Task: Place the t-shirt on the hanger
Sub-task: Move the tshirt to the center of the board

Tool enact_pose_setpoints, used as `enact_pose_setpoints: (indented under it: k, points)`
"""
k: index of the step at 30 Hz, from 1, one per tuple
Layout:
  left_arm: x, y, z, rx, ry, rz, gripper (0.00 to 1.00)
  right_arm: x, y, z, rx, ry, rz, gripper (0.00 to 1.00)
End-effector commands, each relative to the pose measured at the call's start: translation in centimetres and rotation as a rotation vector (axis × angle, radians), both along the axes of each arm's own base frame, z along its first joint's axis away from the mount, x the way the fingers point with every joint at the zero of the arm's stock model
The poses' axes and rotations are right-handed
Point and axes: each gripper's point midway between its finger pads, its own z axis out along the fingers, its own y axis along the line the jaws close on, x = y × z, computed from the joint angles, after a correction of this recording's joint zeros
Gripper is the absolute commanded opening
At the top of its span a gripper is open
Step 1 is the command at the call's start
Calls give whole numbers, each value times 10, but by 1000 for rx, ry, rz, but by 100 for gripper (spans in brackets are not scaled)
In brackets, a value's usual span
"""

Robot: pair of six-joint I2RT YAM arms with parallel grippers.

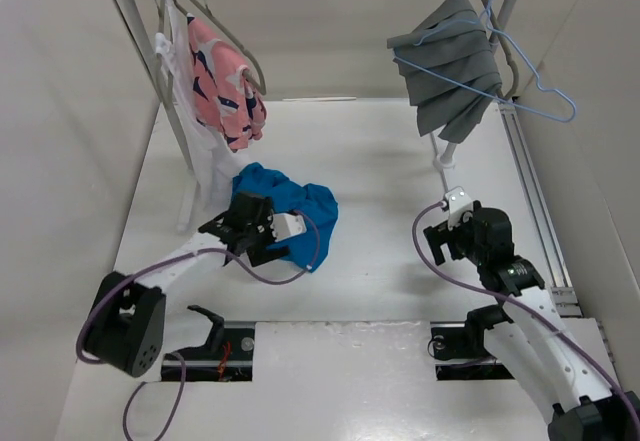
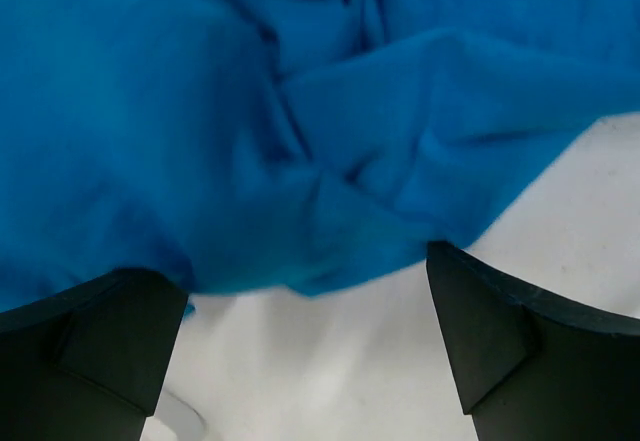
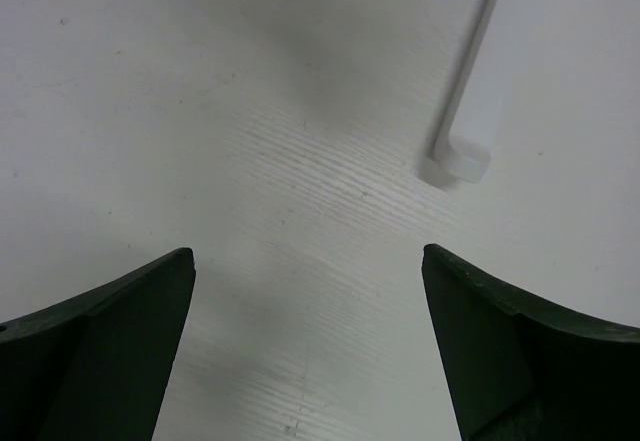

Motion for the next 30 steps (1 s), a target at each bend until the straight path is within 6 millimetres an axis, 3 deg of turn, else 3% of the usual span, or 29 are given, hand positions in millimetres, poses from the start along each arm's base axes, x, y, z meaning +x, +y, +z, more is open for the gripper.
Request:
enact_pose_setpoints:
  k: [1, 4, 6, 7, 9, 10, 11, 13, 14, 16, 17, 18, 19, 20, 21, 22, 23, 24, 25, 30]
  points:
    - [28, -15, 15, 55, -47, -96, 100, 24, 12, 43, 17, -135, 67, 100]
    - [18, -34, 4, 34, 3, -197, 94, 23, 14, 43, 18, -135, 76, 100]
    - [15, -45, -2, 43, 9, -255, 82, 23, 14, 46, 20, -144, 76, 100]
    - [7, -56, -8, 48, 20, -296, 71, 21, 14, 45, 21, -150, 76, 100]
    - [-1, -63, -20, 73, 57, -333, 10, 20, 12, 46, 16, -154, 67, 100]
    - [-2, -74, -18, 61, 55, -311, 0, 19, 12, 49, 18, -164, 67, 100]
    - [1, -82, -13, 45, 47, -309, 0, 18, 10, 47, 12, -155, 59, 100]
    - [-8, -100, -3, 0, 83, -338, 0, 18, 9, 49, 4, -157, 63, 100]
    - [-10, -131, 23, -75, 75, -360, 0, 19, 9, 54, -1, -170, 68, 100]
    - [-25, -157, 46, -119, 129, -387, 0, 20, 9, 59, -8, -182, 73, 100]
    - [-41, -181, 61, -161, 159, -446, 0, 21, 9, 61, -9, -182, 73, 100]
    - [-39, -206, 95, -228, 143, -458, 0, 22, 14, 64, 0, -196, 91, 100]
    - [-46, -217, 104, -242, 163, -482, 6, 26, 14, 65, -12, -196, 98, 100]
    - [-58, -222, 99, -224, 230, -510, 35, 28, 17, 70, -20, -204, 118, 100]
    - [-65, -233, 110, -238, 238, -532, 43, 31, 19, 74, -22, -212, 131, 100]
    - [-67, -230, 108, -227, 251, -530, 58, 33, 21, 76, -24, -213, 148, 100]
    - [-75, -229, 105, -219, 280, -543, 61, 36, 21, 79, -46, -205, 159, 100]
    - [-79, -227, 104, -217, 297, -547, 89, 38, 23, 81, -52, -207, 173, 100]
    - [-82, -222, 104, -212, 303, -546, 100, 37, 25, 81, -57, -197, 193, 100]
    - [-88, -190, 117, -252, 324, -473, 100, 44, 42, 73, -62, -175, 297, 100]
